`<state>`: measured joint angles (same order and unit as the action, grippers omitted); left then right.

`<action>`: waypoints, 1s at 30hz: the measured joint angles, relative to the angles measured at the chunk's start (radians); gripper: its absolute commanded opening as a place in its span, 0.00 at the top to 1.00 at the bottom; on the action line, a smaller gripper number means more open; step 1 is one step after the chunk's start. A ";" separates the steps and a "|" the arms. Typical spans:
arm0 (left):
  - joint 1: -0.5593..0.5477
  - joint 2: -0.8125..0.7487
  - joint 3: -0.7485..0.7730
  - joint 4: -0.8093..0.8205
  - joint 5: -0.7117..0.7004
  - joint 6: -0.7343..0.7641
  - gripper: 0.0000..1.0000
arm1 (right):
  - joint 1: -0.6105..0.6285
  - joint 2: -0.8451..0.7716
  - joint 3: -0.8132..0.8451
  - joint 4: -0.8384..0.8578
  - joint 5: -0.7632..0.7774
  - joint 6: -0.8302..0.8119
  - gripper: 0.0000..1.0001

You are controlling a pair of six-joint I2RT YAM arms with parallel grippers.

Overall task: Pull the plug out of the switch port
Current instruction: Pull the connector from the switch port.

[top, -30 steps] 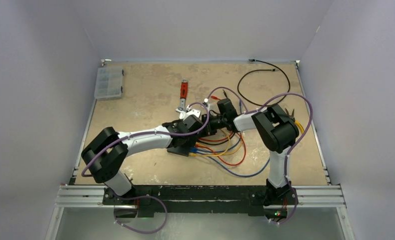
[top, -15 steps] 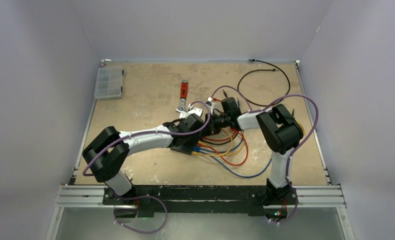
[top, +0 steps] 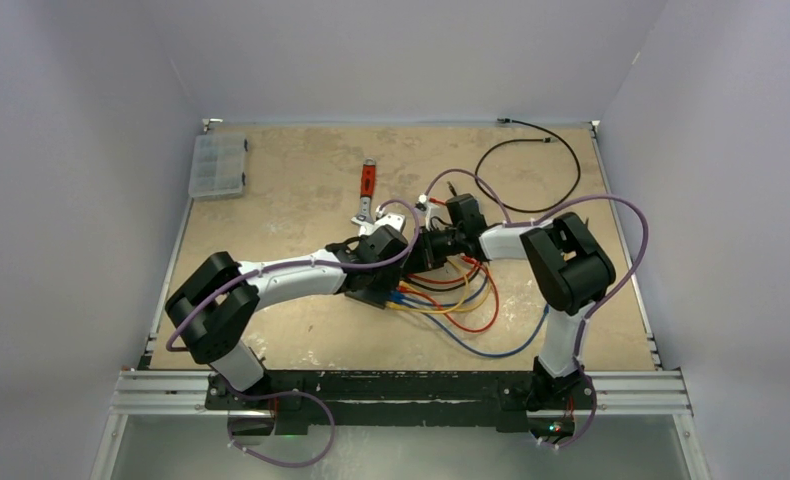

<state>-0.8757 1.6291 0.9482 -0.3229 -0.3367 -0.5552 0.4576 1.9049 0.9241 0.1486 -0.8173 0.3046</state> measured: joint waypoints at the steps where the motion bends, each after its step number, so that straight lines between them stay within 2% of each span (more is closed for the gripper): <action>1: 0.001 0.000 0.000 0.003 0.002 -0.002 0.46 | 0.000 -0.007 -0.001 -0.006 0.006 -0.005 1.00; 26: 0.034 -0.006 -0.006 0.050 0.046 -0.035 0.45 | -0.008 -0.085 -0.016 -0.065 0.068 -0.053 1.00; 30: 0.096 -0.008 -0.024 0.016 -0.031 -0.039 0.46 | -0.027 -0.098 -0.045 -0.097 0.066 -0.060 1.00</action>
<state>-0.7795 1.6215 0.9245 -0.3065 -0.3679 -0.5941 0.4301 1.8069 0.8795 0.0513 -0.7509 0.2451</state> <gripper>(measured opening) 0.546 0.175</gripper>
